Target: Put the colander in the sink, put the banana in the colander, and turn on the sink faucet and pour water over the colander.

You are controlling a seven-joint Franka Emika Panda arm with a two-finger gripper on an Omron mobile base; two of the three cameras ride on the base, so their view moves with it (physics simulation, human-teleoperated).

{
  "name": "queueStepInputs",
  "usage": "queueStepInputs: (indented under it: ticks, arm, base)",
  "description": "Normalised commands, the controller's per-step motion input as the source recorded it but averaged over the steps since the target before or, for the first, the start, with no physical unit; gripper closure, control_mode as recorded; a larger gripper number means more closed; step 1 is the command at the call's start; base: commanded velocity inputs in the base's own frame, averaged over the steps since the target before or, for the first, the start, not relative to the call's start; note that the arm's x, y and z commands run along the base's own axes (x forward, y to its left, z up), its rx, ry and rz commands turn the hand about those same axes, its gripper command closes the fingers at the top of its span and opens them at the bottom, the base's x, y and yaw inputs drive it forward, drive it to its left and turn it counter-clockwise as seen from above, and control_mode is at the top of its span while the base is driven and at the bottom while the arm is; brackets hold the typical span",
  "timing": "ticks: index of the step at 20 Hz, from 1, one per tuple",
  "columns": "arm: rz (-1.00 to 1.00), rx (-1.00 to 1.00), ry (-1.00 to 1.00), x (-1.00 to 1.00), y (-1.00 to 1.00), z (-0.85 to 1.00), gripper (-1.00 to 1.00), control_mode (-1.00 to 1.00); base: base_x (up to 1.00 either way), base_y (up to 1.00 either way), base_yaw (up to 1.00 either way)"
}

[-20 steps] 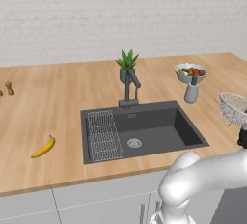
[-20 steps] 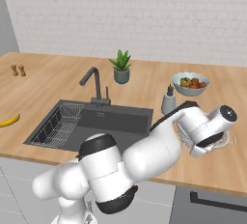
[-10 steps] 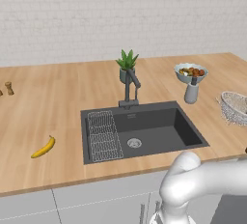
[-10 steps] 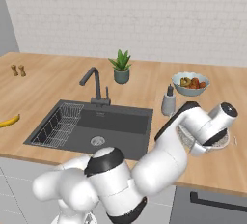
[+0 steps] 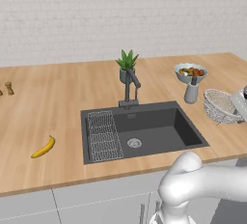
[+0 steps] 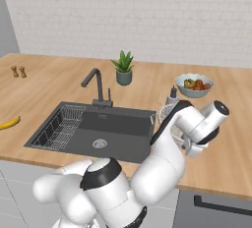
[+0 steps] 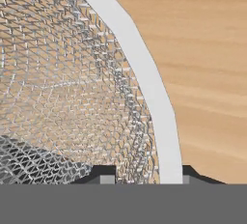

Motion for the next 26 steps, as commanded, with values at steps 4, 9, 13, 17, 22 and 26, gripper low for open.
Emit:
queueStepInputs:
  ticks: [4,9,13,17,22,26]
  arm:
    - [0.66,-0.06,-0.27,0.00,0.61,0.16,1.00,-1.00]
    - [0.77,-0.12,-0.09,0.00,0.61,0.11,1.00,-1.00]
    - [0.66,-0.19,-0.01,0.00,0.83,0.18,1.00,-1.00]
    - [0.51,-0.12,-0.23,0.00,0.85,0.21,1.00,-1.00]
    - [0.34,-0.01,-0.53,0.00,0.86,0.05,1.00,-1.00]
    - [0.26,0.00,-0.20,0.04,0.64,-0.03,1.00,-1.00]
  base:
    - [0.00,0.00,0.00]
    - [0.00,0.00,0.00]
    - [0.00,0.00,0.00]
    - [0.00,0.00,0.00]
    - [0.00,0.00,0.00]
    - [0.00,0.00,0.00]
